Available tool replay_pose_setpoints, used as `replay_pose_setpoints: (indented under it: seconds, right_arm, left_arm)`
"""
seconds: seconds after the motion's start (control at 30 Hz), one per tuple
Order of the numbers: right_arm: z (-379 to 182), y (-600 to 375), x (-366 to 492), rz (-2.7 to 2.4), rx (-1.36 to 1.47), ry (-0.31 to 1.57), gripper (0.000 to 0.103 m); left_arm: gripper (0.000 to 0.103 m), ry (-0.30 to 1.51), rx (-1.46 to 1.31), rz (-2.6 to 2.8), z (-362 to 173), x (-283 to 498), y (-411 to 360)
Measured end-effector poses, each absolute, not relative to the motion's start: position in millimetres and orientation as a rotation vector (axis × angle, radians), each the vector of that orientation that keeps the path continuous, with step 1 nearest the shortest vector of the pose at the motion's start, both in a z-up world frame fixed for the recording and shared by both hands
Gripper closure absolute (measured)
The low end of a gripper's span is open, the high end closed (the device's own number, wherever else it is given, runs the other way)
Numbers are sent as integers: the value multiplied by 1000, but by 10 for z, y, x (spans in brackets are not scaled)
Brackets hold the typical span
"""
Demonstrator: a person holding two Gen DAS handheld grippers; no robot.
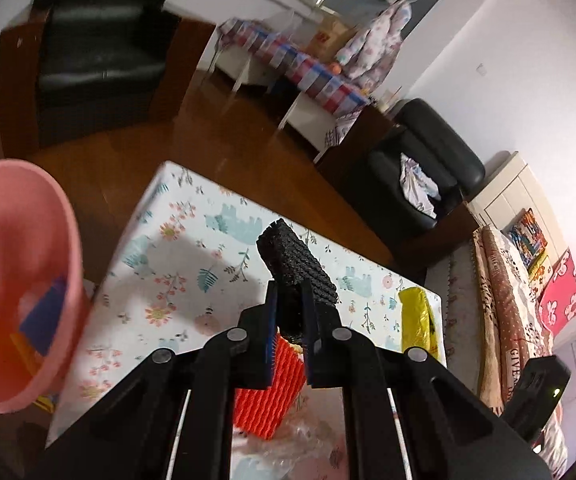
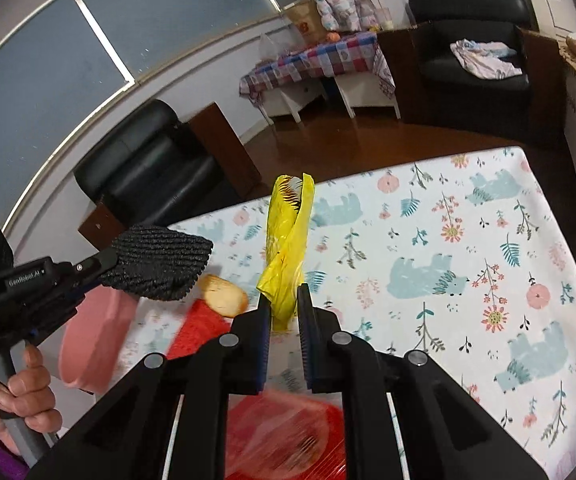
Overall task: Collect trash
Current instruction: 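Carry sponge and yellow bag over bucket and open both tools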
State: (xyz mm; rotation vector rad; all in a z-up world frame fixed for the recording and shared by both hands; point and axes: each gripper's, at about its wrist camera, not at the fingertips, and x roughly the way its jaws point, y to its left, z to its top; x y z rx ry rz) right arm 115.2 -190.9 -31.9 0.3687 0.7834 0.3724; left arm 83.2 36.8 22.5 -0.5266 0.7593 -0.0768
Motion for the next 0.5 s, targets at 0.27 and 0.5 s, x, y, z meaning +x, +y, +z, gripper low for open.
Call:
replay_pose_setpoints:
  seconds: [0.27,0.5]
  right_arm:
    - [27,-1552,910,468,352,749,91]
    - [361,-1009,823,603,348,743,91]
  left_arm:
    - [93,619,-421,-11,626,310,591]
    - [93,508,-354,74,874,-169,866]
